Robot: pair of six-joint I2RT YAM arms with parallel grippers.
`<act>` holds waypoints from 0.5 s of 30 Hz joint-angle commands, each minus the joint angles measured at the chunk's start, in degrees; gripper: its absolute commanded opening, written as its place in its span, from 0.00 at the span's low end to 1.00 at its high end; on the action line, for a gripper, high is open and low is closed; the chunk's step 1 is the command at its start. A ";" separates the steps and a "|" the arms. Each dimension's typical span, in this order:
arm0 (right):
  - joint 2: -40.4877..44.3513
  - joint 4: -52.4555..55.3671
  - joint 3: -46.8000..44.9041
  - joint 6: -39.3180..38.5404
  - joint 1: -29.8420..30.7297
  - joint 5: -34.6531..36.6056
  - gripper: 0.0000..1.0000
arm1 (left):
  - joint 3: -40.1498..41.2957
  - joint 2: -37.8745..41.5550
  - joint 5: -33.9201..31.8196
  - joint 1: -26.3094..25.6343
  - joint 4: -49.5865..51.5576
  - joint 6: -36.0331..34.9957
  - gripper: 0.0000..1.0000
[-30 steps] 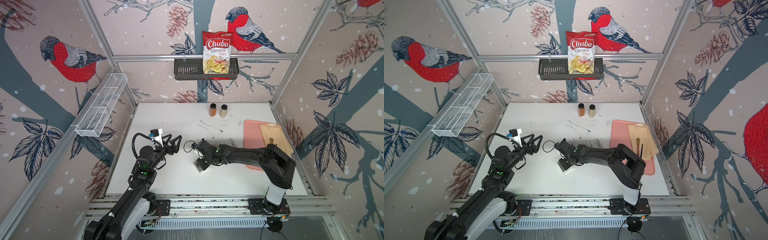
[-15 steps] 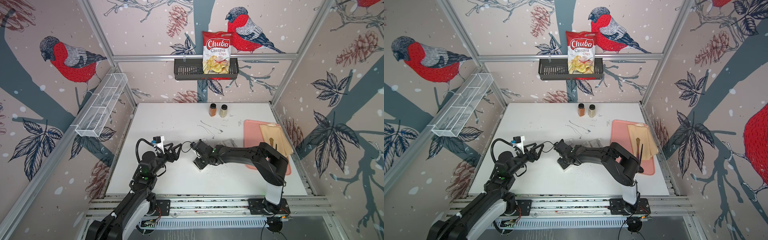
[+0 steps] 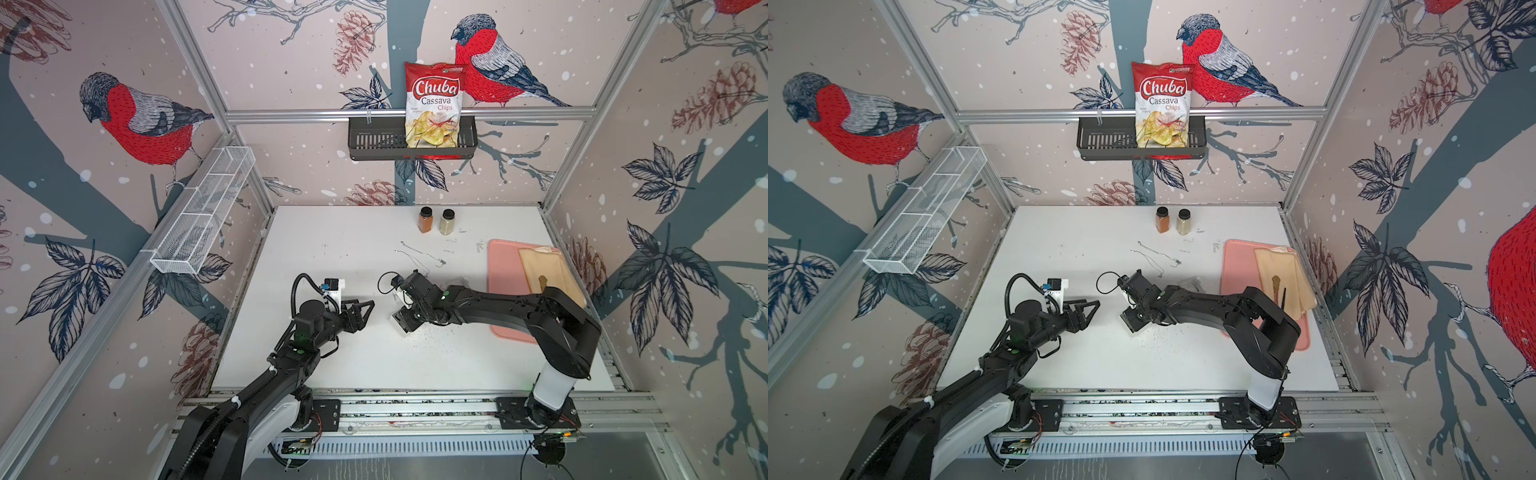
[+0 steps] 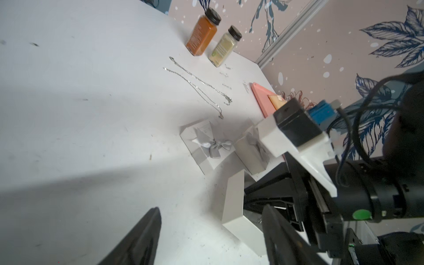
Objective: Take the necklace out of the lift-off lid jewelry box
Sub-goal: Take out the inner lining from the jewelry box.
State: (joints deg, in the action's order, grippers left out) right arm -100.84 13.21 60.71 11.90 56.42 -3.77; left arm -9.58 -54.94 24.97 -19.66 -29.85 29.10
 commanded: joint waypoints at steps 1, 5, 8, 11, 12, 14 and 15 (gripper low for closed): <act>1.00 -2.05 -0.15 -0.22 -0.28 -2.29 0.08 | -2.07 -3.81 -1.01 -2.39 -4.04 -1.24 0.72; 0.75 -2.23 0.02 -0.40 -0.35 -1.80 0.08 | -4.40 -9.24 -0.41 -5.11 -5.87 -1.57 0.70; 0.37 -2.60 0.16 -0.14 -0.37 -1.33 0.07 | -6.06 -11.89 -1.66 -7.30 -5.02 -2.81 0.69; 0.62 -3.31 -0.23 0.37 -0.35 -0.99 0.06 | -6.81 -13.59 -2.99 -8.69 -4.09 -3.37 0.69; 0.72 -3.49 -0.41 0.44 -0.42 -0.81 0.06 | -6.81 -13.96 -3.13 -8.93 -4.15 -3.34 0.69; 0.81 -3.45 -0.33 0.40 -0.38 -0.05 0.06 | -6.87 -14.73 -3.34 -9.41 -4.16 -3.42 0.69; 0.77 -3.36 -0.21 0.28 -0.35 0.15 0.06 | -6.94 -15.06 -3.56 -9.59 -4.00 -3.38 0.68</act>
State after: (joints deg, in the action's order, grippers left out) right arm -100.33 11.05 60.45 11.90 55.99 -4.89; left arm -16.05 -69.36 22.46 -28.82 -32.29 26.61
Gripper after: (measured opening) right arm 0.070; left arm 0.685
